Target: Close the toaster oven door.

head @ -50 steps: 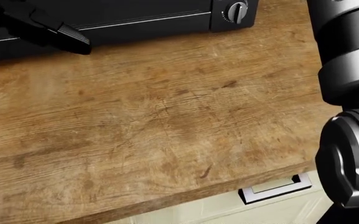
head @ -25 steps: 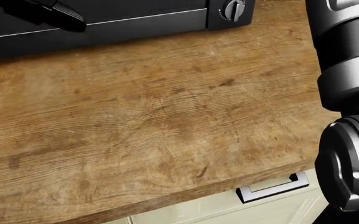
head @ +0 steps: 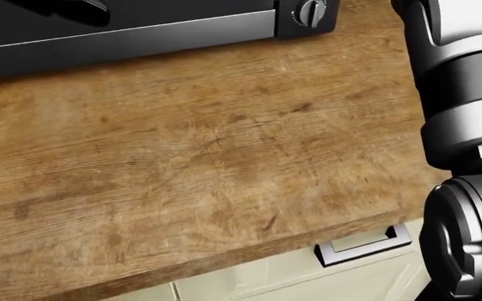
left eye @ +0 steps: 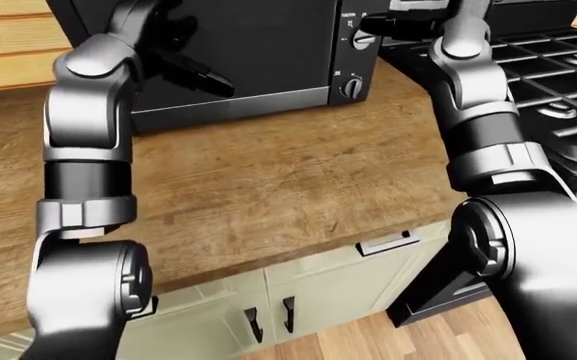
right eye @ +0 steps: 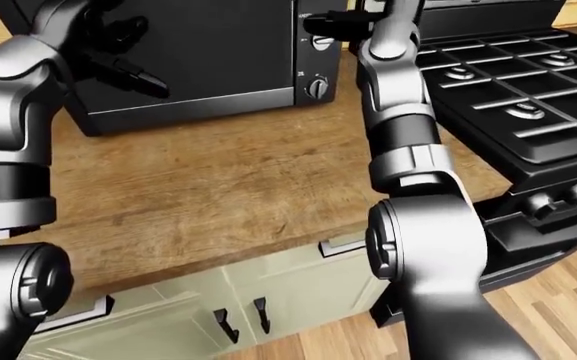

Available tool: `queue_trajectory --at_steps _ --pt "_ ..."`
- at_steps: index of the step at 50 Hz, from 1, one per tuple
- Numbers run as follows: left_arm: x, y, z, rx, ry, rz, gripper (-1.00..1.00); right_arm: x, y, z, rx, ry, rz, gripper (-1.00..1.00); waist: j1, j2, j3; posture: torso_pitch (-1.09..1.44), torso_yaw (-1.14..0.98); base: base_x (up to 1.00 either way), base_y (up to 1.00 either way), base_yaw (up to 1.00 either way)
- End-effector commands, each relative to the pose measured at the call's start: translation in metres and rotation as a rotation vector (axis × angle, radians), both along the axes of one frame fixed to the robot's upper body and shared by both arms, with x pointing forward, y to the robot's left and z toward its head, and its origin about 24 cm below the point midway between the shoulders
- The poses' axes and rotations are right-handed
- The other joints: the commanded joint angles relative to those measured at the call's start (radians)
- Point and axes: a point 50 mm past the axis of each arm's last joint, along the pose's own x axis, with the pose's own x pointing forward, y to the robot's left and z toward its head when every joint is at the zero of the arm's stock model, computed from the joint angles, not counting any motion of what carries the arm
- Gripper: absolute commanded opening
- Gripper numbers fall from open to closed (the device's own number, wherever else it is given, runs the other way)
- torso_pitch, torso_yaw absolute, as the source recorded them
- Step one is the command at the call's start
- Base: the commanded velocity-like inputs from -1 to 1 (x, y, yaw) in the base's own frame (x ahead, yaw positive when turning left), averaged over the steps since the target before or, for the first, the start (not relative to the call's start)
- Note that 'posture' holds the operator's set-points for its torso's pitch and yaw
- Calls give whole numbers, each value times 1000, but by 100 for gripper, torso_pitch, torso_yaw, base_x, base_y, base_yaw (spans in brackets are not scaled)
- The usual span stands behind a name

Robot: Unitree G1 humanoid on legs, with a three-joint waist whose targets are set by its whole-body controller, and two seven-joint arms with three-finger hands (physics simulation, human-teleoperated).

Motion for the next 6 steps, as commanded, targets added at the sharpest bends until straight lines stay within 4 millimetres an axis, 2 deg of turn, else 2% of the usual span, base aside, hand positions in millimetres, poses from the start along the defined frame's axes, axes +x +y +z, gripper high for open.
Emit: queue_trajectory --at_steps 1,6 --pt "-12 7 39 3 -184 54 100 -9 3 30 -16 -121 10 100 2 0 -39 0 0 0 0 0" --pt "-8 8 39 4 -181 61 100 -9 3 30 -17 -117 9 100 2 0 -39 0 0 0 0 0"
